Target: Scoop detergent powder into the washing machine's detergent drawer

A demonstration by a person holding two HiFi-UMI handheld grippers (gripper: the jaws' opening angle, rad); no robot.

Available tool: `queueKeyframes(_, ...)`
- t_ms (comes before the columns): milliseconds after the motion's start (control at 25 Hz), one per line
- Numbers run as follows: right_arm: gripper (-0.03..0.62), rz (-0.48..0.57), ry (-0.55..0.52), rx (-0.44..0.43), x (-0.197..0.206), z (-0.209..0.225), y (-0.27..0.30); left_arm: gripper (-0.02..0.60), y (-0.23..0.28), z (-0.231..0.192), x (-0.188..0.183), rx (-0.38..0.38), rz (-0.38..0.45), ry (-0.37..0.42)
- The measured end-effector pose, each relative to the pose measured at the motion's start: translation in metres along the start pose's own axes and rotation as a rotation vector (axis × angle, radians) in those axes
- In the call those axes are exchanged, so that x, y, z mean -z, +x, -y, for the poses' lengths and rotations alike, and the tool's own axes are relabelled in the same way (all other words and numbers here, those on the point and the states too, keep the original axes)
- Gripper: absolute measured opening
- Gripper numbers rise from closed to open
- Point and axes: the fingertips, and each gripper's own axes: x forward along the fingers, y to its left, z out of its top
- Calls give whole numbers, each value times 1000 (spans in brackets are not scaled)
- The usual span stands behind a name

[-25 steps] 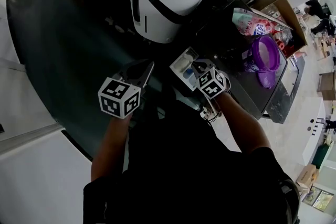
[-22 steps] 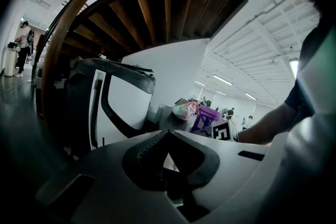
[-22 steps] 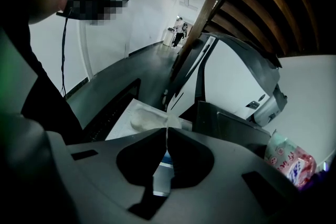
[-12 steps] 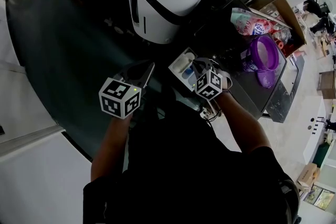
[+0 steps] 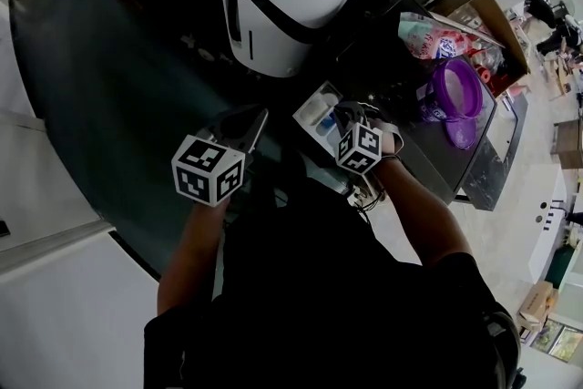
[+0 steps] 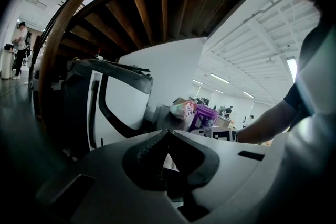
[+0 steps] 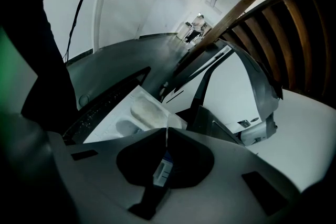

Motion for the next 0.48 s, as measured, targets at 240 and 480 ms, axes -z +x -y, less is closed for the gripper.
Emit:
queueKeyframes(240,21,-38,-39,1,2,-6,1,8,-5,5,4,19,-4,6)
queueKeyframes(480,21,-32,39,-18,-5,-6,-6,8,-10,11,0,36,4,21)
